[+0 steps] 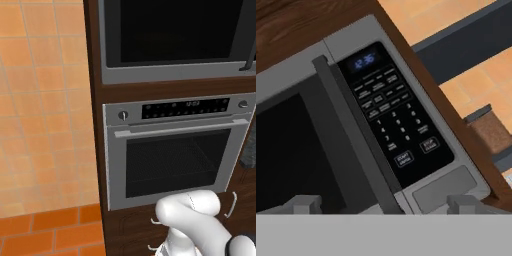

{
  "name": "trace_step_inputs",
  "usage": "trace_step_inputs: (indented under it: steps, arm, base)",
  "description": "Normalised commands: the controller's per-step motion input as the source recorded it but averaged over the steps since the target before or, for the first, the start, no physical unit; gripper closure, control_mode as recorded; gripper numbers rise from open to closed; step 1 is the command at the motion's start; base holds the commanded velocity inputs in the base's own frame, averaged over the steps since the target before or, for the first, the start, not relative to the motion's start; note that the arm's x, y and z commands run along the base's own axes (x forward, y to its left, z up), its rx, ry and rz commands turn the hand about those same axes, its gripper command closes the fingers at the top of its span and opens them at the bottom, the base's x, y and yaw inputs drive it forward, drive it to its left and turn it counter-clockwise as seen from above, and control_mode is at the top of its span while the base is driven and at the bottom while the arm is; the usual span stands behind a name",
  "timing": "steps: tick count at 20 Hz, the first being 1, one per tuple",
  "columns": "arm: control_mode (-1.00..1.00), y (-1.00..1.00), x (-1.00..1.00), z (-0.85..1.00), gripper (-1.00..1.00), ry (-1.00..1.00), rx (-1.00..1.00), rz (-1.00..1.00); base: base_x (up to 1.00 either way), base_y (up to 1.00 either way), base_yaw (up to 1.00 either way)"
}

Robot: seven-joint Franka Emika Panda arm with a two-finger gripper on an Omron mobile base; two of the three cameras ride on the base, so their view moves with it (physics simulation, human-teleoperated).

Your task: Open the microwave, place the bowl with waffle inside the microwave, then close the microwave door and turn it on.

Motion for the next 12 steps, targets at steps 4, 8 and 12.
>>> trace_step_inputs:
  steps: [4, 8, 12]
  arm:
    - [-1.0, -0.65, 0.0, -0.03, -1.0, 0.0, 0.08, -0.1]
    - [-1.0, -0.22, 0.0, -0.01, -1.0, 0.0, 0.01, -0.04]
    - [-1.0, 0.0, -0.05, -0.01, -1.0, 0.08, 0.0, -0.06]
  base:
    - [0.0, 0.0, 0.0]
    - [0.0, 0.0, 0.0]
    - [0.0, 0.0, 0.0]
